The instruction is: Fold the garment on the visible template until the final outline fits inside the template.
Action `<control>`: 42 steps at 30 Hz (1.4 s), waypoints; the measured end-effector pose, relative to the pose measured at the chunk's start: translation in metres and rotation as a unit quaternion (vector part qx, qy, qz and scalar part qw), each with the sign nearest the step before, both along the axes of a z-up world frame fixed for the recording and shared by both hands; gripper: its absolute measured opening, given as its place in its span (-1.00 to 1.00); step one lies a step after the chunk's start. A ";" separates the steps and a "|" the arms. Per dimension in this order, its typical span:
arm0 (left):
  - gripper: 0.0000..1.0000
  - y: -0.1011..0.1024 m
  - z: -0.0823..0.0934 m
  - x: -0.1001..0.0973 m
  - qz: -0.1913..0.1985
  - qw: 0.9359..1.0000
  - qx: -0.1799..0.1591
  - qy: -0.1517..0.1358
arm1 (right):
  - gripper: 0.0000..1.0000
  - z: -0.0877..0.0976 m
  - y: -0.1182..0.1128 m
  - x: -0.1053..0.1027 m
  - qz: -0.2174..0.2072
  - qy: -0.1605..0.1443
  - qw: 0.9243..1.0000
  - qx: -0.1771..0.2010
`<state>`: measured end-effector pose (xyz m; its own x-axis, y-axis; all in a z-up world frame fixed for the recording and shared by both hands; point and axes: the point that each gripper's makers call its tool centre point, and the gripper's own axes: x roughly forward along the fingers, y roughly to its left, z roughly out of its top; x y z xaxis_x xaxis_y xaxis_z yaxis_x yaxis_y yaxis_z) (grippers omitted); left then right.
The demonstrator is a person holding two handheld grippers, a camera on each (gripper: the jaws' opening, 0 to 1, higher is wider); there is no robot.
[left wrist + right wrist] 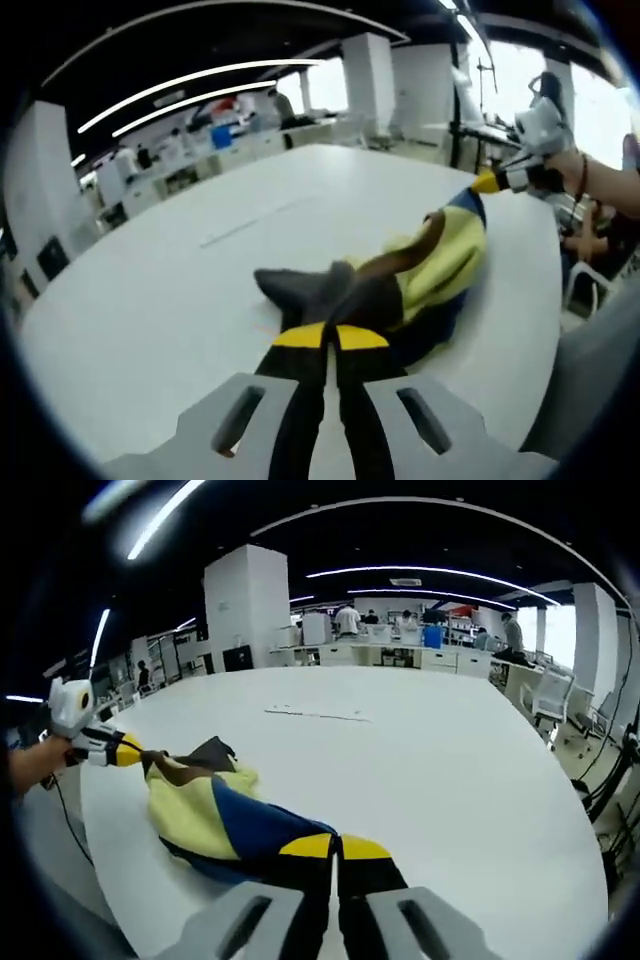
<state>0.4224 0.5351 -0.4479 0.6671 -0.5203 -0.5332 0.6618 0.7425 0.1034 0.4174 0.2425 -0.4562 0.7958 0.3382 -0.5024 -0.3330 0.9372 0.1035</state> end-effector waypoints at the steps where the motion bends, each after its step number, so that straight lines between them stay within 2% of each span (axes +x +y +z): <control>1: -1.00 -0.001 -0.003 0.001 -0.002 1.000 -0.002 0.005 | -1.00 -0.004 -0.002 0.000 -0.004 0.005 1.000 0.004; 13: -1.00 -0.006 -0.033 0.005 -0.009 0.999 0.009 0.031 | -1.00 -0.036 -0.006 0.000 -0.008 0.048 0.999 -0.005; 18: -1.00 -0.005 -0.039 0.007 -0.012 0.999 0.017 0.025 | -1.00 -0.039 -0.009 0.002 -0.005 0.053 0.999 -0.012; 21: -0.99 -0.002 -0.050 0.003 -0.013 0.999 0.027 0.044 | -1.00 -0.041 -0.012 0.002 -0.009 0.058 0.998 -0.013; 28: -0.81 -0.005 -0.052 0.005 -0.023 0.999 0.029 0.031 | -1.00 -0.043 -0.012 -0.001 -0.008 0.065 0.998 -0.016; 33: -0.85 -0.012 -0.047 0.010 -0.038 0.999 0.021 0.016 | -1.00 -0.044 -0.013 -0.002 -0.007 0.069 0.997 -0.015; 36: -0.94 -0.013 -0.052 0.012 -0.042 0.998 0.031 0.021 | -1.00 -0.045 -0.013 -0.002 -0.006 0.071 0.997 -0.015; 42: -1.00 -0.012 -0.051 0.011 -0.035 0.999 0.026 0.023 | -1.00 -0.044 -0.013 -0.002 -0.007 0.071 0.997 -0.014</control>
